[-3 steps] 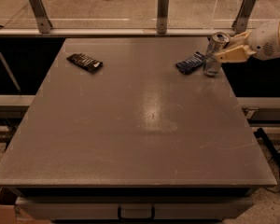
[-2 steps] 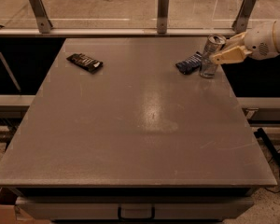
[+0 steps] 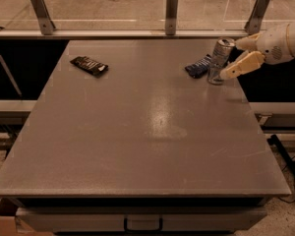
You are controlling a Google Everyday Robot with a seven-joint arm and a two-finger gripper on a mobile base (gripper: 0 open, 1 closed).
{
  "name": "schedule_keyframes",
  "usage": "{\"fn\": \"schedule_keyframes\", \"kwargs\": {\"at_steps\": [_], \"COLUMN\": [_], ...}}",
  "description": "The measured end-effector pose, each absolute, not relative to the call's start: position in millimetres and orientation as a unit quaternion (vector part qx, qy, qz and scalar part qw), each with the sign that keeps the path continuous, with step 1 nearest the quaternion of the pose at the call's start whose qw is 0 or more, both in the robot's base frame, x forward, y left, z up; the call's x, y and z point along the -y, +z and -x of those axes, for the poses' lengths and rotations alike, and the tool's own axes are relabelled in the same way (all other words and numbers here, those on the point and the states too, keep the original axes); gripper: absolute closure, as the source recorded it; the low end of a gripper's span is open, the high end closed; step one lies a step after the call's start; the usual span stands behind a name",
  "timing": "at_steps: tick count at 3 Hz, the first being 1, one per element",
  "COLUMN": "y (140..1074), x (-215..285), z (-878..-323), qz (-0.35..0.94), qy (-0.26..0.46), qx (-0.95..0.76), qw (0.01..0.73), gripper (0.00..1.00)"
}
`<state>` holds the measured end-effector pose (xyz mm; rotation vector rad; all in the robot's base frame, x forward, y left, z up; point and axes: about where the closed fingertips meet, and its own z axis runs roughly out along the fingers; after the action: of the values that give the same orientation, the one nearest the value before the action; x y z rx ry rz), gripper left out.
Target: Move redbull can near rxbar blueberry
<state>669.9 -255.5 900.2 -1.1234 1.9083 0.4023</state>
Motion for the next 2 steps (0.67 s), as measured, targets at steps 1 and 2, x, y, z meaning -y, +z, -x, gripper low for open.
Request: {"fn": "schedule_keyframes", "kwargs": {"at_steps": [1, 2], "y": [900, 925], "x": [256, 271], "z": [-670, -638], "qz": [0.45, 0.448], "qy": [0.161, 0.14], "qx": [-0.765, -0.755], "qw": [0.431, 0.459], "gripper": [0.0, 0.0]}}
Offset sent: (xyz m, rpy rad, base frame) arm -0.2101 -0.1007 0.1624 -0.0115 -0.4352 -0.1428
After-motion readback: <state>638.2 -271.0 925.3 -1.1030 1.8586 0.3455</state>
